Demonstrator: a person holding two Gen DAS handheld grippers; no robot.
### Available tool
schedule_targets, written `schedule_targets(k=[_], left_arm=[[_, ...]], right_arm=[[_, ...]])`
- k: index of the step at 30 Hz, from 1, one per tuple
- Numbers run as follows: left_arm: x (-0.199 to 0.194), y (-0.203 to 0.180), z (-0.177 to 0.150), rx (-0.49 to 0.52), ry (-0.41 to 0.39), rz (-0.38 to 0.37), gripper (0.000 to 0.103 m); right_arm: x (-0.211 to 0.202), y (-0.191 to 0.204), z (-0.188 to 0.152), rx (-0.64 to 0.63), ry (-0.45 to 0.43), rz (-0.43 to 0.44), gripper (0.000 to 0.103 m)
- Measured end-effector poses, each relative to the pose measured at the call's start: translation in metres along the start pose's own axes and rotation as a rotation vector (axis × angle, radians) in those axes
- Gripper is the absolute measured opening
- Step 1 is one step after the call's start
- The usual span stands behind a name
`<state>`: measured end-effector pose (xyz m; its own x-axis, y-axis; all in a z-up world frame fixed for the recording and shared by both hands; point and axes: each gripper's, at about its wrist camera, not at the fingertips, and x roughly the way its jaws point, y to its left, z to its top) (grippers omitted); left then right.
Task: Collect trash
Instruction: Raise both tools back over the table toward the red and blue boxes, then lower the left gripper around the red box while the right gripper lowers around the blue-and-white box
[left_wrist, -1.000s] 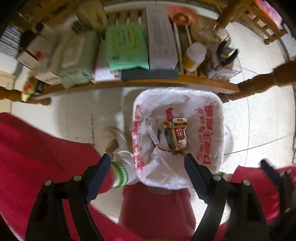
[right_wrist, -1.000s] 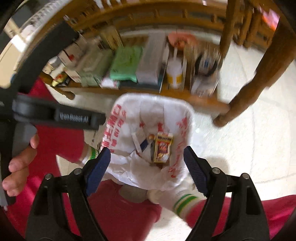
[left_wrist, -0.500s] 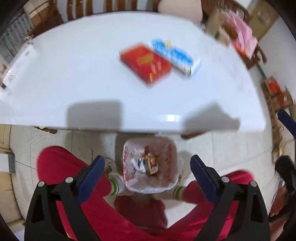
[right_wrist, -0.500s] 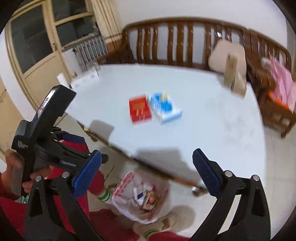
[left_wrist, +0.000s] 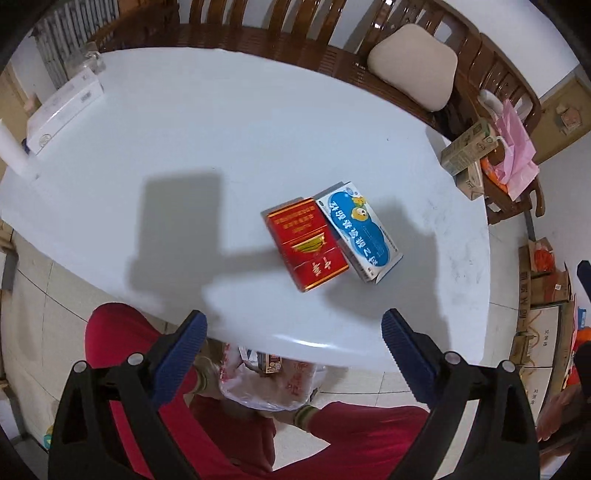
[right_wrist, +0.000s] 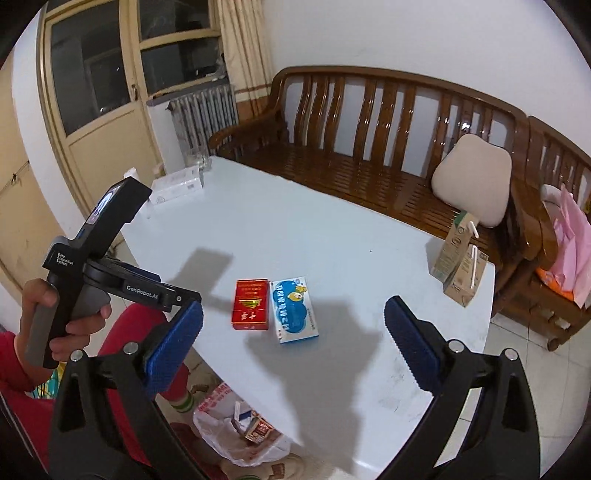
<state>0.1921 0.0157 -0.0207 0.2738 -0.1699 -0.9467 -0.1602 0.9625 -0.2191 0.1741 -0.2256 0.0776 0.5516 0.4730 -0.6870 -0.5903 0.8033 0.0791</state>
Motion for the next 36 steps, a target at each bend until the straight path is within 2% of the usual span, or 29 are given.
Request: schedule_targets(k=[5, 13, 23, 36], left_arm=[[0.024, -0.008, 0.014, -0.025, 0.027, -0.005, 0.093], [0.057, -0.001, 0.033, -0.104, 0.053, -0.002, 0.093], [0.092, 0.002, 0.046, -0.145, 0.091, 0.015, 0.093], [0.123, 0.016, 0.051, -0.191, 0.133, 0.050, 0.093]], right_arm=[[0.030, -0.015, 0.006, 0.008, 0.047, 0.054, 0.096], [0.077, -0.022, 0.001, -0.019, 0.136, 0.077, 0.096], [0.127, -0.008, -0.010, -0.085, 0.238, 0.121, 0.096], [0.190, 0.001, -0.038, -0.149, 0.353, 0.131, 0.096]])
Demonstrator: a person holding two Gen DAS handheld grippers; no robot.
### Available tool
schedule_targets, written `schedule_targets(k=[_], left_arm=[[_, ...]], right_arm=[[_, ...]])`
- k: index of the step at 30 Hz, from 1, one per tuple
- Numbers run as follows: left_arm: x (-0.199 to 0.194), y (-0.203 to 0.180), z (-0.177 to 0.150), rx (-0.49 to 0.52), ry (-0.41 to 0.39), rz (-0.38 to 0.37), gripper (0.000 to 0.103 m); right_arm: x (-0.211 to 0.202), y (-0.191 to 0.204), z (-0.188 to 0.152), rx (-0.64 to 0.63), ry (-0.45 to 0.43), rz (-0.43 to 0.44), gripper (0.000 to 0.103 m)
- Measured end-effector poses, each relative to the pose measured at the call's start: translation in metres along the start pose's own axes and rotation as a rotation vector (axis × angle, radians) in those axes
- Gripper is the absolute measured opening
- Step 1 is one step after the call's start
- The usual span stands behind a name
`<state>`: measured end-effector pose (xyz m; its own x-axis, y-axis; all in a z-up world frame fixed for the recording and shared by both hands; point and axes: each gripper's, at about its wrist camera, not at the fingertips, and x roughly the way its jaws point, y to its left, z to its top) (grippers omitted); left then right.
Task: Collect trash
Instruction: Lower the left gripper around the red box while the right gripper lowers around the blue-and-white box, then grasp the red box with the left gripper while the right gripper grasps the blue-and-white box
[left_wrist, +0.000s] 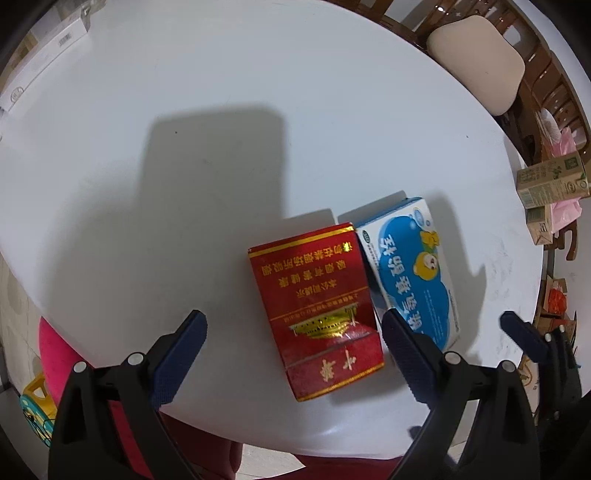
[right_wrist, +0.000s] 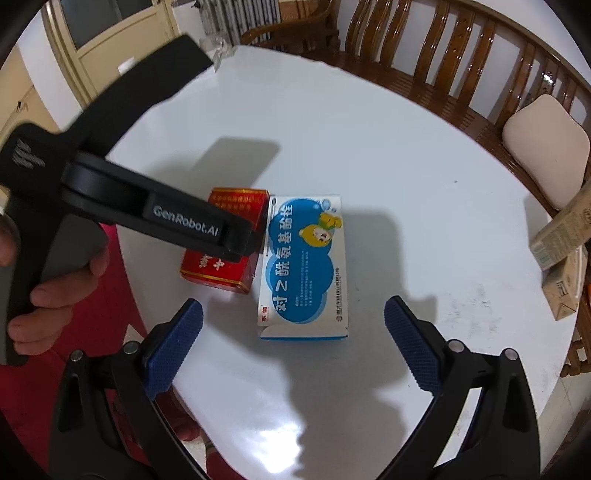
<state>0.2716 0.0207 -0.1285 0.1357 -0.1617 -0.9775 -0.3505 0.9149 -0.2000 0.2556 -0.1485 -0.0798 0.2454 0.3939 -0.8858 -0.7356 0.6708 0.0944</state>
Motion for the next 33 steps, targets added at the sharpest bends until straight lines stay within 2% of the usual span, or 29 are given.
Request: schedule_targets(k=[12, 16, 19, 21, 23, 24, 30, 33], left_arm=[[0.006, 0.000, 0.004, -0.037, -0.011, 0.024, 0.092], [0.006, -0.008, 0.001, -0.026, -0.019, 0.036, 0.083], [0.002, -0.011, 0.002, -0.028, -0.031, 0.034, 0.074], [0.000, -0.012, 0.001, -0.030, -0.030, 0.025, 0.071], [0.000, -0.015, 0.000, -0.022, -0.025, 0.021, 0.067], [-0.001, -0.016, 0.000, -0.013, -0.024, 0.016, 0.060], [-0.001, -0.020, -0.001, 0.005, -0.017, -0.054, 0.059], [-0.010, -0.013, -0.003, 0.030, -0.065, -0.053, 0.059]], right_arm=[[0.035, 0.003, -0.001, -0.016, 0.028, -0.030, 0.094], [0.040, 0.007, -0.004, -0.035, 0.030, -0.058, 0.092], [0.044, 0.007, -0.007, -0.025, 0.034, -0.064, 0.076], [0.043, 0.006, -0.008, -0.016, 0.024, -0.070, 0.071], [0.042, 0.006, -0.008, -0.009, 0.013, -0.076, 0.061], [0.041, 0.006, -0.008, -0.006, 0.009, -0.078, 0.061], [0.040, 0.010, -0.011, 0.021, -0.004, -0.117, 0.060], [0.037, 0.013, -0.015, 0.036, -0.011, -0.151, 0.060]])
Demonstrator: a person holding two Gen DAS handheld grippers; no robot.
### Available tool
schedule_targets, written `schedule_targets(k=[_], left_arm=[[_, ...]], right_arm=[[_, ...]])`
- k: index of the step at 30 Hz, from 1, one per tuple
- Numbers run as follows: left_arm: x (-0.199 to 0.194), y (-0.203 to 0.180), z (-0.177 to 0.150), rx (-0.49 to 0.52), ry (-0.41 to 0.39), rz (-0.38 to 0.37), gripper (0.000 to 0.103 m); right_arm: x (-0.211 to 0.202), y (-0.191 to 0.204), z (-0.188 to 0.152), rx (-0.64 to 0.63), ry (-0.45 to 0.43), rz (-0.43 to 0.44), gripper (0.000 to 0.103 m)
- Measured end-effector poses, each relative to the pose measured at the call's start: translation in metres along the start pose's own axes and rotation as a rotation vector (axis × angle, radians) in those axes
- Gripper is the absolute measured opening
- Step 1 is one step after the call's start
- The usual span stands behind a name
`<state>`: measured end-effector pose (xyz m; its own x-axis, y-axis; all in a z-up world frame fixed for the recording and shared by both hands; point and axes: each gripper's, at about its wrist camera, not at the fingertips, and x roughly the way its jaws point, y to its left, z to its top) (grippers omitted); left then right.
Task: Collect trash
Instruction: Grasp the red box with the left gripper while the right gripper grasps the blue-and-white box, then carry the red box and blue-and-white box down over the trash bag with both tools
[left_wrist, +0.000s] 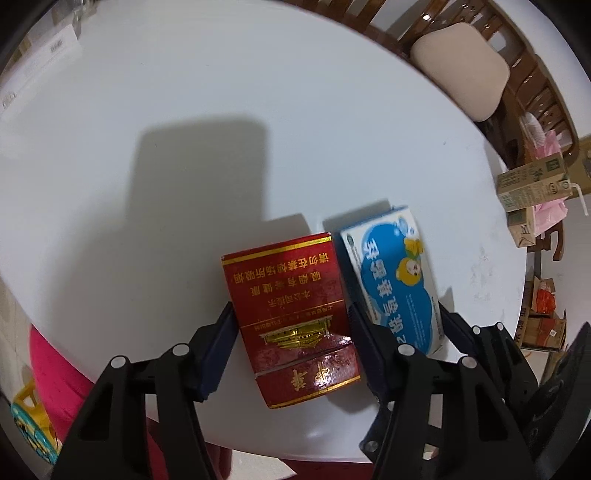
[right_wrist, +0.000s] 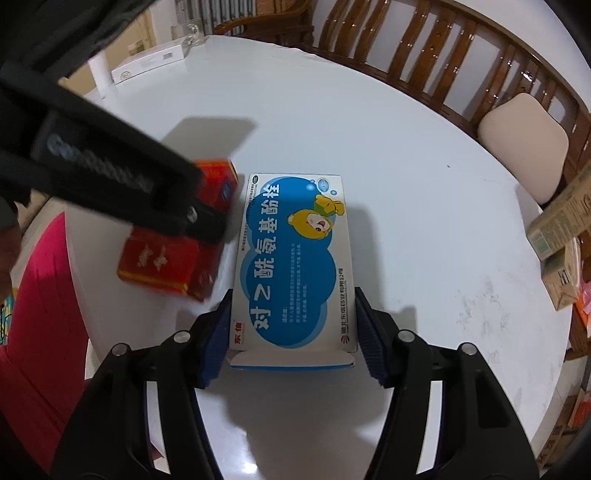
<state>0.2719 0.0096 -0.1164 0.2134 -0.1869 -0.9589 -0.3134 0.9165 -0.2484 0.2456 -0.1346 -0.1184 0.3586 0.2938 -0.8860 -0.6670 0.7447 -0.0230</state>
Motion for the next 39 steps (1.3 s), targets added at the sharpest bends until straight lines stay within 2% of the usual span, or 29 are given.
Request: schedule_targets(k=[4, 9, 21, 28, 39], left_arm=[[-0.015, 0.002, -0.002, 0.047, -0.045, -0.018, 0.059], [-0.039, -0.001, -0.015, 0.148, -0.129, -0.023, 0.059], [-0.103, 0.008, -0.050, 0.317, -0.294, -0.030, 0.059], [-0.128, 0.016, -0.078, 0.396, -0.344, -0.029, 0.059], [-0.146, 0.033, -0.126, 0.485, -0.367, -0.049, 0.059]], right_arm=[[-0.007, -0.002, -0.003, 0.050, -0.019, -0.013, 0.060], [-0.031, 0.004, -0.003, 0.077, -0.068, -0.074, 0.060], [-0.132, 0.043, -0.005, 0.128, -0.231, -0.209, 0.060], [-0.179, 0.082, -0.014, 0.125, -0.301, -0.273, 0.060], [-0.213, 0.135, -0.041, 0.107, -0.341, -0.309, 0.060]])
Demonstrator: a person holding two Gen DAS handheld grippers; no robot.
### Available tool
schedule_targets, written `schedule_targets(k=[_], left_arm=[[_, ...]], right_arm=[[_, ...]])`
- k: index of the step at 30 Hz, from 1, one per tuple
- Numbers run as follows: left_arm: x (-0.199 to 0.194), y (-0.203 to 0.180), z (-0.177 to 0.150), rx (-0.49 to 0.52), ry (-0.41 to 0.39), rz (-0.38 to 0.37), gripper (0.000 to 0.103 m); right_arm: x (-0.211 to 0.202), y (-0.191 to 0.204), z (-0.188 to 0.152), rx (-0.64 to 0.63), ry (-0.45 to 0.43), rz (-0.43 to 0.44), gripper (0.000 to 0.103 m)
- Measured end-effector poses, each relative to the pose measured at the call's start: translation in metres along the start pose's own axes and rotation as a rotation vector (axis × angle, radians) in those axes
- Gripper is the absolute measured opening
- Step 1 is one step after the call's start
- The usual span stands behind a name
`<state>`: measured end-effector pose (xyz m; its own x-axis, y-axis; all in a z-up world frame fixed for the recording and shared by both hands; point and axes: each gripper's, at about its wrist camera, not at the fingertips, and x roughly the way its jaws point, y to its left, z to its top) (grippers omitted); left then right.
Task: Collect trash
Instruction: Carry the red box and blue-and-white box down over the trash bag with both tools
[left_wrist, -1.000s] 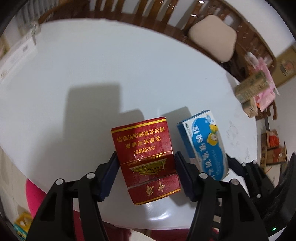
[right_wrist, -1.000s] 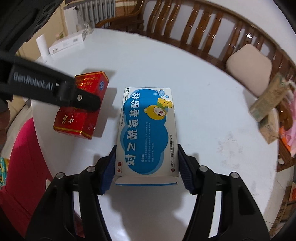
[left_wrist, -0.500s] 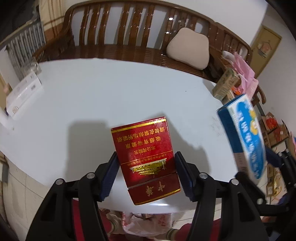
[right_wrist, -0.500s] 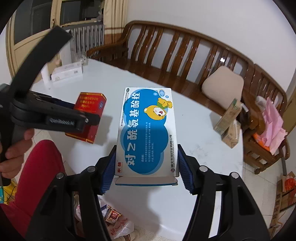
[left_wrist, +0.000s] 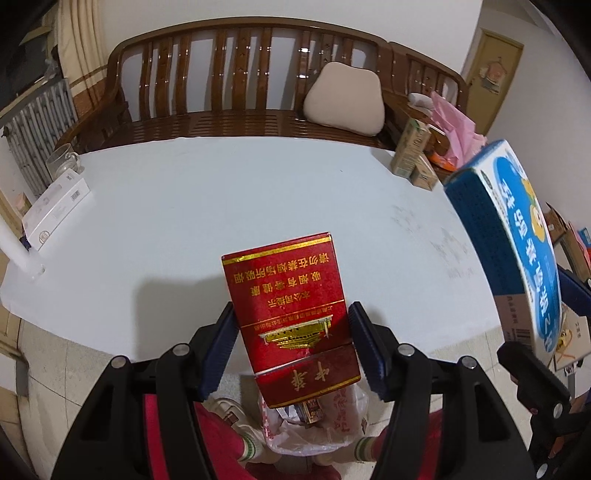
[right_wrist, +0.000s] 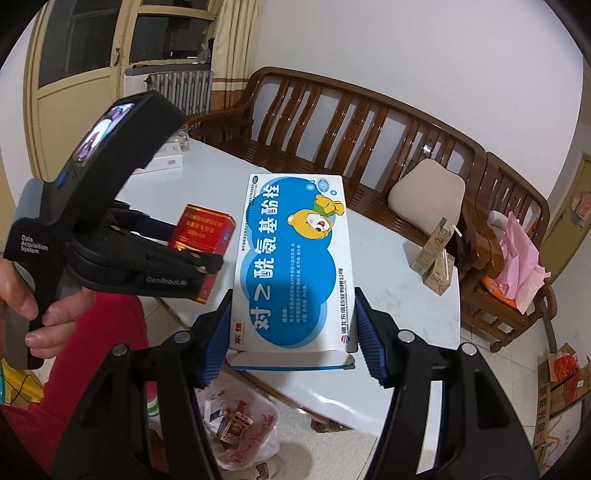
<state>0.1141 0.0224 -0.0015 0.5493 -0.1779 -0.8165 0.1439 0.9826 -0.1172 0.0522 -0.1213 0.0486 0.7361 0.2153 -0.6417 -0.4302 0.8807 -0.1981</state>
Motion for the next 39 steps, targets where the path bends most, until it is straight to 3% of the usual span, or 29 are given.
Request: schedule_targets(k=[15, 39], left_arm=[[-0.009, -0.006, -0.054, 0.069, 0.022, -0.017, 0.059], [0.041, -0.001, -0.118, 0.050, 0.170, -0.031, 0.059]], right_arm=[[-0.031, 0.041, -0.035, -0.007, 0.000, -0.018, 0.060], [0.001, 0.084, -0.111, 0.072, 0.155, 0.014, 0.060]])
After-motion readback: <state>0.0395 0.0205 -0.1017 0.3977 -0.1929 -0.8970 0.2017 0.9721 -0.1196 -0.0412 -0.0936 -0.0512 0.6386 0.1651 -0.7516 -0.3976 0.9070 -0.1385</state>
